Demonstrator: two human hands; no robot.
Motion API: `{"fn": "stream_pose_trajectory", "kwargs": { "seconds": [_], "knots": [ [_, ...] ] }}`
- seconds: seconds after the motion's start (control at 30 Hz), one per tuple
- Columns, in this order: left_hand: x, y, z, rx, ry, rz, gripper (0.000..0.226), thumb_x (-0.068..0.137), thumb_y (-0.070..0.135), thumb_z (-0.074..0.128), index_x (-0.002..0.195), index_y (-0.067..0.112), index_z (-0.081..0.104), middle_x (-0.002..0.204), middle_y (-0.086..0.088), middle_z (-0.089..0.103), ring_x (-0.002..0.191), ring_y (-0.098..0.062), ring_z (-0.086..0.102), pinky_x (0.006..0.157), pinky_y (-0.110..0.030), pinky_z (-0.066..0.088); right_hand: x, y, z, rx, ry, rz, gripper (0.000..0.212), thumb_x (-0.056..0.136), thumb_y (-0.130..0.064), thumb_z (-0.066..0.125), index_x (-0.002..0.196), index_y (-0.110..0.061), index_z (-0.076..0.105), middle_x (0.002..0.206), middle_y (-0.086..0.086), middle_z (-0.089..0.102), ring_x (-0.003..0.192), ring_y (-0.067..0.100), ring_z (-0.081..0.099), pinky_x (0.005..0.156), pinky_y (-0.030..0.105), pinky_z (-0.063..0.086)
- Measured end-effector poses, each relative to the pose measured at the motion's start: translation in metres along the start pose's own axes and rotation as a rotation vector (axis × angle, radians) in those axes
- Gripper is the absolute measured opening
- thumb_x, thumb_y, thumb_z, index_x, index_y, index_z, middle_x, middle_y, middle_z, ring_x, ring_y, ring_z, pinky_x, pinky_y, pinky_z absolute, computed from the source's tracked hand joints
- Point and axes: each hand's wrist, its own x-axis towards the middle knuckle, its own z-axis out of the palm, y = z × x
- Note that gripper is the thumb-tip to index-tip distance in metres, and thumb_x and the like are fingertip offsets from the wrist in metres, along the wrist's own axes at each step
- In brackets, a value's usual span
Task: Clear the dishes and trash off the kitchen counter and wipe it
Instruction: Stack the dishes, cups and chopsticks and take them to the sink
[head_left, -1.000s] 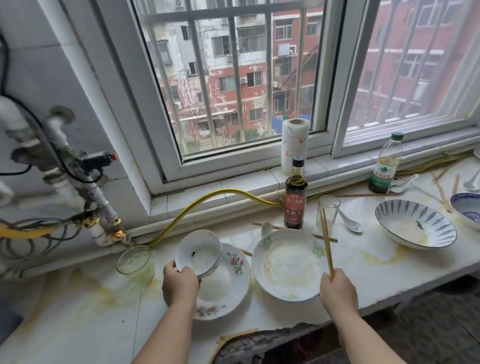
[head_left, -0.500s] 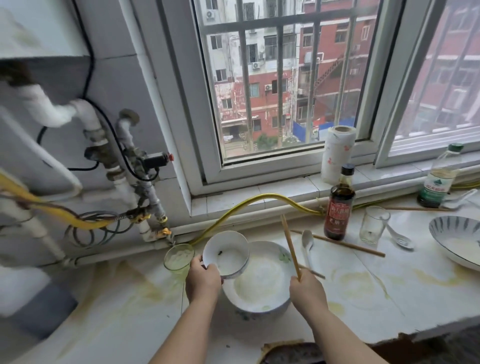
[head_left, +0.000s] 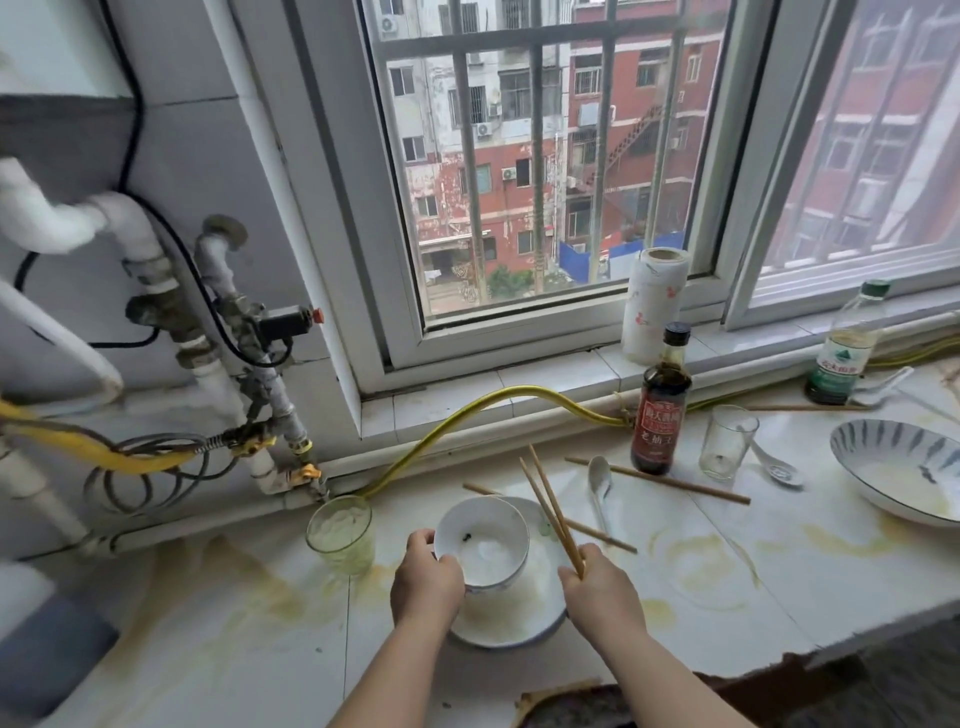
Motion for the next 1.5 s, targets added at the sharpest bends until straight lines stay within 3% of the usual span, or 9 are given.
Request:
{"fn": "stream_pose_trajectory", "kwargs": {
  "seconds": [0.33,0.47,0.67,0.8,0.93,1.03,1.17,1.37,1.5],
  "knots": [
    [0.007,-0.001,0.019,0.076,0.012,-0.025,0.034,0.089,0.016,0.041,0.12,0.027,0.049,0.111,-0.004,0.065,0.09,-0.031,0.067,0.084,-0.039,0.056,0.031,0.004,-0.029,-0.038,0.07,-0.049,0.023,0.097,-0.027,0.041,0.1,-0.019,0.062,0.098,0.002,0.066,0.086,0.022,0.057,0.072,0.032,0.047],
    [0.01,0.002,0.022,0.118,0.048,-0.044,0.034,0.093,0.016,0.042,0.125,0.024,0.049,0.122,-0.004,0.062,0.093,-0.025,0.059,0.079,-0.028,0.046,0.064,-0.001,-0.039,-0.186,0.014,-0.052,0.024,0.093,-0.017,0.042,0.099,-0.021,0.064,0.096,0.001,0.066,0.085,0.021,0.058,0.071,0.03,0.047],
    [0.013,0.005,0.027,0.197,0.085,-0.104,0.035,0.094,0.017,0.039,0.126,0.026,0.049,0.12,-0.001,0.062,0.101,-0.025,0.058,0.073,-0.028,0.043,0.107,-0.015,-0.034,-0.395,-0.166,-0.1,0.019,0.087,-0.007,0.043,0.09,-0.02,0.056,0.08,-0.002,0.054,0.078,0.02,0.053,0.063,0.026,0.04],
    [0.01,0.01,0.029,0.239,0.105,-0.134,0.035,0.094,0.02,0.041,0.127,0.026,0.051,0.115,-0.002,0.064,0.096,-0.025,0.058,0.072,-0.027,0.043,0.125,-0.019,-0.026,-0.495,-0.206,-0.174,0.018,0.086,-0.006,0.045,0.093,-0.019,0.055,0.098,0.002,0.06,0.089,0.022,0.06,0.067,0.028,0.044],
    [0.005,0.018,0.03,0.316,0.243,-0.189,0.035,0.096,0.036,0.041,0.128,0.027,0.051,0.122,0.002,0.061,0.105,-0.023,0.059,0.082,-0.029,0.048,0.135,-0.021,-0.024,-0.543,-0.297,-0.227,0.01,0.087,-0.01,0.046,0.091,-0.019,0.048,0.097,0.002,0.059,0.088,0.022,0.058,0.066,0.028,0.043],
    [0.004,0.034,0.032,0.301,0.404,-0.175,0.035,0.097,0.037,0.041,0.129,0.027,0.048,0.126,0.002,0.056,0.105,-0.023,0.058,0.078,-0.029,0.043,0.141,-0.02,-0.033,-0.473,-0.332,-0.208,0.009,0.084,-0.017,0.05,0.093,-0.017,0.054,0.086,-0.001,0.057,0.081,0.021,0.059,0.062,0.027,0.043],
    [0.015,0.057,0.037,0.165,0.524,-0.122,0.032,0.095,0.031,0.046,0.126,0.023,0.053,0.12,-0.003,0.055,0.099,-0.026,0.058,0.075,-0.031,0.042,0.148,-0.018,-0.062,-0.446,-0.27,-0.275,0.017,0.076,-0.023,0.047,0.091,-0.019,0.053,0.086,0.0,0.051,0.071,0.018,0.052,0.055,0.028,0.037],
    [0.025,0.097,0.07,0.062,0.541,-0.009,0.03,0.095,0.021,0.044,0.121,0.021,0.057,0.116,-0.003,0.058,0.099,-0.028,0.057,0.073,-0.029,0.036,0.175,0.018,-0.111,-0.483,-0.131,-0.313,0.012,0.085,-0.025,0.041,0.092,-0.027,0.05,0.098,0.001,0.064,0.095,0.026,0.06,0.07,0.031,0.041],
    [0.024,0.109,0.098,0.045,0.487,0.085,0.026,0.095,0.02,0.043,0.115,0.023,0.06,0.108,-0.005,0.062,0.094,-0.028,0.057,0.071,-0.028,0.038,0.187,0.058,-0.118,-0.628,-0.094,-0.269,0.025,0.09,-0.025,0.041,0.114,-0.025,0.046,0.108,0.002,0.064,0.099,0.024,0.061,0.07,0.029,0.04]
  ]
}}
